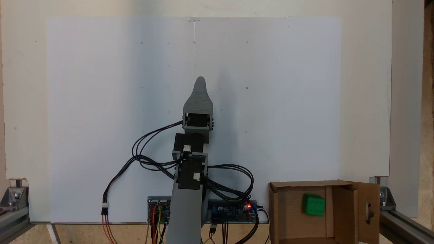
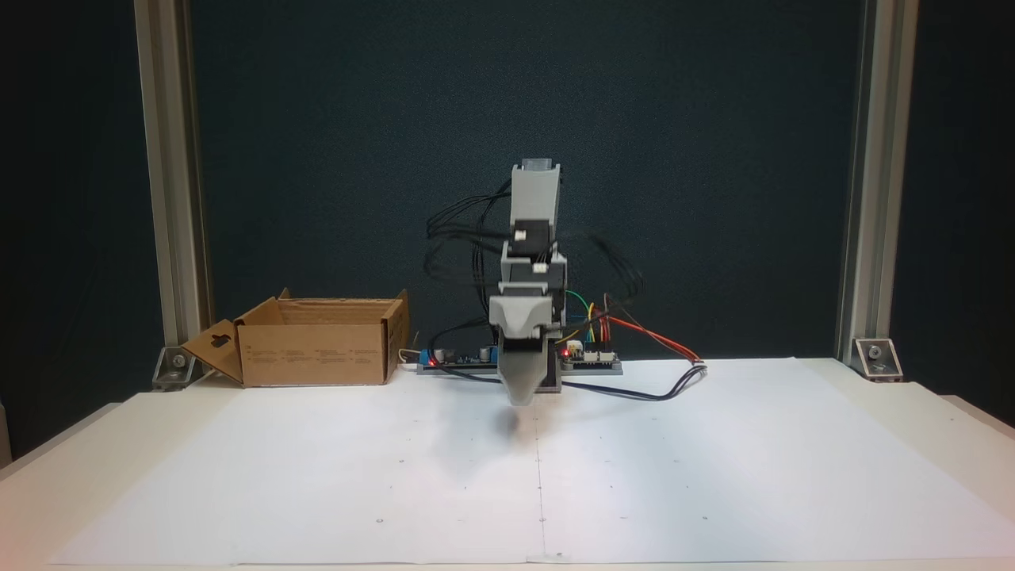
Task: Grasp a green dice and put it in the bin.
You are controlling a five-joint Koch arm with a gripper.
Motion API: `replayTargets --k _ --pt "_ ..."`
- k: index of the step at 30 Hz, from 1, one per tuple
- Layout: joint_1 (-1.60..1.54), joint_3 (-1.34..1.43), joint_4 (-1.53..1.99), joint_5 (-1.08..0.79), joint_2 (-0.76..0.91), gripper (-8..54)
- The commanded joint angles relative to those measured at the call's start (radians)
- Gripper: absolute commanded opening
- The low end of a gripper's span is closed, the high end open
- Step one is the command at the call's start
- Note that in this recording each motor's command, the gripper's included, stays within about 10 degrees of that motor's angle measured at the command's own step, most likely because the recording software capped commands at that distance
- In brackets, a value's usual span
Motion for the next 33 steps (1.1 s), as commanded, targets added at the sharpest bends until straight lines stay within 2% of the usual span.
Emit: replayTargets --k 1,22,33 --pt "-0.003 -0.002 -0.162 0.038 0.11 44.6" --pt "-0.009 0.268 -1.005 0.034 0.11 44.4" --pt "-0.009 0.311 -1.012 0.031 0.106 44.9"
